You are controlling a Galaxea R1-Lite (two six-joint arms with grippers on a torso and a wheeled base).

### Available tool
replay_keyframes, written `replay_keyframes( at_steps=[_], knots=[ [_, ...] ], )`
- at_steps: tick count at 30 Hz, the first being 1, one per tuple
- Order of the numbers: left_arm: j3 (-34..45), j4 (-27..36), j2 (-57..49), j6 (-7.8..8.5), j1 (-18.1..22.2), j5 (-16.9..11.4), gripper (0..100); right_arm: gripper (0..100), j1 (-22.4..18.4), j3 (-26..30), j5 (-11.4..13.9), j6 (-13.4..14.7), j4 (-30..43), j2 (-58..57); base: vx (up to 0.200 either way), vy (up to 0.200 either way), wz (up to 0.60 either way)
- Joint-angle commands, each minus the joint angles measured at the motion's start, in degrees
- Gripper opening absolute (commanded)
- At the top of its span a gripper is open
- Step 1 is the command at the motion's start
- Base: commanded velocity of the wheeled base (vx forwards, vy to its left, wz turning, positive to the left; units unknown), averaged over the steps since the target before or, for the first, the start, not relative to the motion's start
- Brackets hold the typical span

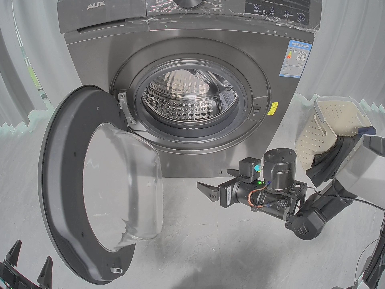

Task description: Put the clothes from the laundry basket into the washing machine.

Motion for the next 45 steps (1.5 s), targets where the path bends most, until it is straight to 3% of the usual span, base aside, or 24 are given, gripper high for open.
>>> replay_keyframes(
  at_steps=[1,22,29,37,45],
  knots=[
    [0.84,0.00,-1.04,0.02,0.01,-0.01,100,100,0.33,-3.24,0.30,0.02,-0.10,2.95,-0.200,0.000,0.00],
    [0.84,0.00,-1.04,0.02,0.01,-0.01,100,100,8.94,-12.82,1.27,2.13,-3.27,11.48,-0.019,0.000,0.00],
    [0.84,0.00,-1.04,0.02,0.01,-0.01,100,100,8.33,-18.54,1.97,3.44,-3.71,11.39,0.000,0.000,0.00],
    [0.84,0.00,-1.04,0.02,0.01,-0.01,100,100,7.19,-23.90,1.00,3.53,0.60,14.73,0.000,0.000,0.00],
    [0.84,0.00,-1.04,0.02,0.01,-0.01,100,100,9.56,-29.08,1.00,3.44,1.92,18.86,0.000,0.000,0.00]
  ],
)
